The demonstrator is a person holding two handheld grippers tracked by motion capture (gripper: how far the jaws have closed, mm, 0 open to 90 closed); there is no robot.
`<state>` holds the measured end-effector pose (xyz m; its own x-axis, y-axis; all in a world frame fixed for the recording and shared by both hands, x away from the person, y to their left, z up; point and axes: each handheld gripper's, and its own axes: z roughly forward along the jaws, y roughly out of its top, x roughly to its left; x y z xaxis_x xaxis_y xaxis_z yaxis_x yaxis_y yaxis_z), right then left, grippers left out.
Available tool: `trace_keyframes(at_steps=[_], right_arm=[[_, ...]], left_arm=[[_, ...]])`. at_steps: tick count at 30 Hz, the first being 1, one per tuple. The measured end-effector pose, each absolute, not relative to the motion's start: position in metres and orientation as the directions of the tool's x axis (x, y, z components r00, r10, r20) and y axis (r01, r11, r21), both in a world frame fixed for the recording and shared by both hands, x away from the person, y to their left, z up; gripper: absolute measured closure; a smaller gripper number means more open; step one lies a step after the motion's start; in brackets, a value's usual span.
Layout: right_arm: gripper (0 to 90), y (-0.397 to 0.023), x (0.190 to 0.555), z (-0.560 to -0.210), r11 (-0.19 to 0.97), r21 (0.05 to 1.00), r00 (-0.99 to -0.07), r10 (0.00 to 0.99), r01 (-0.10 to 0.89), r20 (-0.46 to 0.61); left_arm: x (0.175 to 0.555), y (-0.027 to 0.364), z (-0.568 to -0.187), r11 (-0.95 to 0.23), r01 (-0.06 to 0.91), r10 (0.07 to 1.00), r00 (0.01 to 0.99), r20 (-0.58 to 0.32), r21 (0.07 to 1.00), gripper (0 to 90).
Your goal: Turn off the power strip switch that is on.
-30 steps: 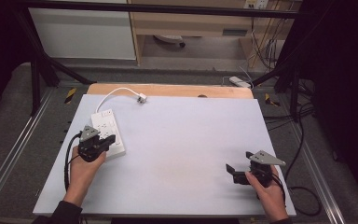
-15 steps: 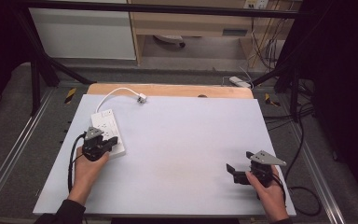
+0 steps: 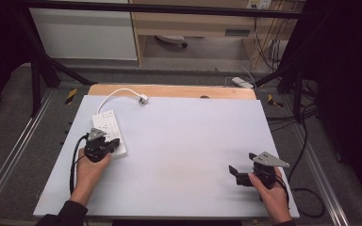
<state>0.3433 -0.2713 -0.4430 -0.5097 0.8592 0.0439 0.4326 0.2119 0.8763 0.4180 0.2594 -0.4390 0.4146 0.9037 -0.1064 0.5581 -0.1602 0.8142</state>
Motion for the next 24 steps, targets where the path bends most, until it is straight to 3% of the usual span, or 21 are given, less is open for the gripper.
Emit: trace_keyframes(at_steps=[24], right_arm=[[3.4, -0.2704, 0.3433, -0.4438, 0.216, 0.873, -0.51, 0.859, 0.438, 0.043]], left_arm=[[0.4179, 0.2593, -0.4405, -0.166, 0.547, 0.904, 0.416, -0.095, 0.82, 90.0]])
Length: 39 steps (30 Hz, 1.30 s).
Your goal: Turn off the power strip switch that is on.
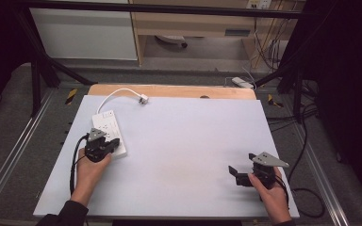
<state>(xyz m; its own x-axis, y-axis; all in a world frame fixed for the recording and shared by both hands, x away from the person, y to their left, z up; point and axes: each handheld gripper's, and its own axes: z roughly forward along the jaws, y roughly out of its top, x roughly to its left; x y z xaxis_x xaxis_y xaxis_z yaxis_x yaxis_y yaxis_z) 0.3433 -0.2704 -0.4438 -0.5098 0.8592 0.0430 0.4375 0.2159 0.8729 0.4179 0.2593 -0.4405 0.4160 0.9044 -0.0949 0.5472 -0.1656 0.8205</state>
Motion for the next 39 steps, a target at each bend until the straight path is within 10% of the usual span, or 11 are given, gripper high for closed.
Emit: trace_keyframes(at_steps=[39], right_arm=[[3.4, -0.2708, 0.3432, -0.4435, 0.212, 0.874, -0.51, 0.859, 0.438, 0.048]], left_arm=[[0.418, 0.2606, -0.4413, -0.155, 0.547, 0.904, 0.414, -0.105, 0.823, 90.0]])
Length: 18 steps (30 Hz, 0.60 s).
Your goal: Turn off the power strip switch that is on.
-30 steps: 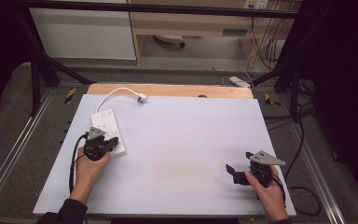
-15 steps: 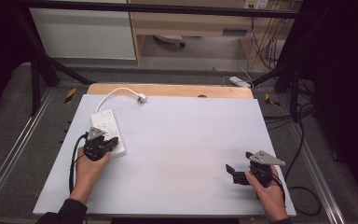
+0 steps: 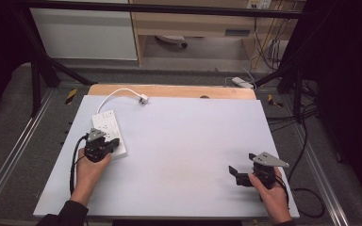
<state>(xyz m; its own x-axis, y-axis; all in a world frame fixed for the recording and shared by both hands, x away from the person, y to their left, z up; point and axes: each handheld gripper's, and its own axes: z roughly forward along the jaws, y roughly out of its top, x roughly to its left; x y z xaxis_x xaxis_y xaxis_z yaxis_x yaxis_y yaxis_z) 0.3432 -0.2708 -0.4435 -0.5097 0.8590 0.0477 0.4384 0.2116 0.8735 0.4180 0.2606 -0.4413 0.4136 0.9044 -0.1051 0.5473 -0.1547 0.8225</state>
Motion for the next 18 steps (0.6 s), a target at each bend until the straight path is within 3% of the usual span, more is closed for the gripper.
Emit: trace_keyframes(at_steps=[18], right_arm=[[3.4, -0.2707, 0.3428, -0.4437, 0.216, 0.872, -0.512, 0.858, 0.439, 0.045]], left_arm=[[0.4164, 0.2617, -0.442, -0.13, 0.571, 0.905, 0.402, -0.138, 0.811, 90.0]])
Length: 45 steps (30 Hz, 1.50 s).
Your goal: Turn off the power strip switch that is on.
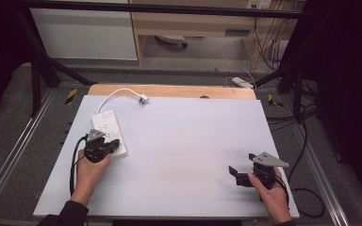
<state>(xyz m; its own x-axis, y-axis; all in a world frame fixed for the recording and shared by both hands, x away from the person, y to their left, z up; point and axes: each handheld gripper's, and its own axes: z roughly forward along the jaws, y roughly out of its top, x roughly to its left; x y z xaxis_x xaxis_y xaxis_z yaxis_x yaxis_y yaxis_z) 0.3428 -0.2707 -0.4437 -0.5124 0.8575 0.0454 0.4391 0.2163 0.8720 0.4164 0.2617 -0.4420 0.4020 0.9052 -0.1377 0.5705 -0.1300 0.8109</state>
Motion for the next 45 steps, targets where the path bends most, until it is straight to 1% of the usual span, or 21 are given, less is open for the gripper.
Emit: trace_keyframes(at_steps=[3, 6, 15, 17, 25, 29, 34, 42, 43, 45], right_arm=[[3.4, -0.27, 0.343, -0.444, 0.218, 0.872, -0.514, 0.856, 0.437, 0.044], [3.4, -0.271, 0.343, -0.444, 0.214, 0.874, -0.512, 0.858, 0.437, 0.046], [3.4, -0.27, 0.342, -0.443, 0.216, 0.874, -0.517, 0.855, 0.435, 0.046], [3.4, -0.27, 0.343, -0.444, 0.217, 0.874, -0.516, 0.855, 0.435, 0.045], [3.4, -0.271, 0.343, -0.443, 0.219, 0.874, -0.517, 0.855, 0.434, 0.043], [3.4, -0.271, 0.343, -0.443, 0.213, 0.876, -0.517, 0.854, 0.433, 0.048], [3.4, -0.271, 0.342, -0.443, 0.215, 0.876, -0.518, 0.854, 0.432, 0.046], [3.4, -0.271, 0.342, -0.443, 0.213, 0.875, -0.516, 0.855, 0.434, 0.048], [3.4, -0.271, 0.342, -0.443, 0.214, 0.875, -0.517, 0.855, 0.434, 0.047], [3.4, -0.271, 0.342, -0.443, 0.216, 0.875, -0.518, 0.854, 0.434, 0.046]], left_arm=[[0.416, 0.262, -0.442, -0.137, 0.566, 0.903, 0.408, -0.132, 0.813, 90.0], [0.416, 0.261, -0.442, -0.12, 0.572, 0.899, 0.409, -0.156, 0.811, 90.0], [0.416, 0.26, -0.441, -0.129, 0.562, 0.894, 0.422, -0.149, 0.817, 90.0], [0.416, 0.26, -0.44, -0.117, 0.562, 0.891, 0.424, -0.164, 0.819, 90.0], [0.416, 0.263, -0.438, -0.11, 0.54, 0.892, 0.424, -0.157, 0.834, 90.0], [0.416, 0.264, -0.436, -0.109, 0.52, 0.895, 0.422, -0.144, 0.847, 90.0], [0.415, 0.264, -0.433, -0.095, 0.494, 0.886, 0.437, -0.153, 0.864, 90.0], [0.412, 0.268, -0.428, -0.068, 0.448, 0.889, 0.433, -0.149, 0.892, 90.0], [0.412, 0.267, -0.428, -0.066, 0.445, 0.889, 0.433, -0.15, 0.893, 89.6], [0.412, 0.267, -0.427, -0.058, 0.445, 0.89, 0.428, -0.155, 0.894, 83.9]])
